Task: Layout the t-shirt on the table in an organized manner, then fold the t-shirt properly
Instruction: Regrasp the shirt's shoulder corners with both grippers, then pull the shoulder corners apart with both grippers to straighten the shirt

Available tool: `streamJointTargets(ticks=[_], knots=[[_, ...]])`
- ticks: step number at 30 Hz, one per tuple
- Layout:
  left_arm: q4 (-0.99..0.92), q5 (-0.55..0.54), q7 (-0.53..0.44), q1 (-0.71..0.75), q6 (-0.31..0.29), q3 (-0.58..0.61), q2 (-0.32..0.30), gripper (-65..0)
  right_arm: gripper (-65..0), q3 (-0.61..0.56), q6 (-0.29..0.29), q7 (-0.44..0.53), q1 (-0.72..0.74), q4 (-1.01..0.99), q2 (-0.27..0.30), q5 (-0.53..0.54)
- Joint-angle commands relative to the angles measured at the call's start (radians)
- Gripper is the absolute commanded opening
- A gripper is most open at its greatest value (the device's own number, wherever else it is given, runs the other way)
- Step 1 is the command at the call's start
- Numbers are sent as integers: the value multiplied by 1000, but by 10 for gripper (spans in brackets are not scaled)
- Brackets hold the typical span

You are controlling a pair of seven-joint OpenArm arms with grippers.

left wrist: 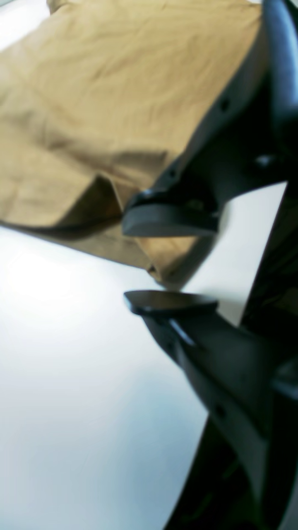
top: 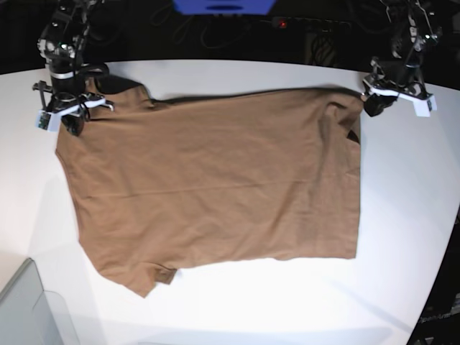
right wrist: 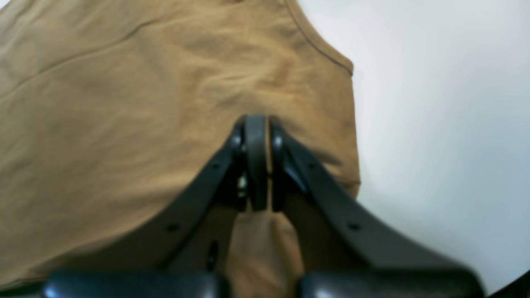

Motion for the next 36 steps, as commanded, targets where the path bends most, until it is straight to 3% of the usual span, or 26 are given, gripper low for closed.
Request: streamJointTargets(ticks=[1,15,17,20,21,29,36], knots=[[9,-11,-17,-11,-4,-2,-11,-438,-650,4,4,26,0,18,7,2],[-115,-10,-17,-34,-4,92,-22,-448,-650,10,4,26,-22,22,6,2],[-95,-10,-17,-32,-4,89,-22,-499,-650,10,4,26,-22,22,6,2],[-62,-10,-17,-3,-4,84,-22,-636,-650,10,4,26,-22,22,6,2],[-45,-10,-17,4,-4,83,-22,-650,-650,11,4,26,-22,22,6,0],[32,-13,-17,50,-4,5,-37,-649,-650,10,4,26,-22,21,6,0],[-32,-10,-17,40,-4,-77,-42,-649,-650,0,9,26,-23,18,4,2]])
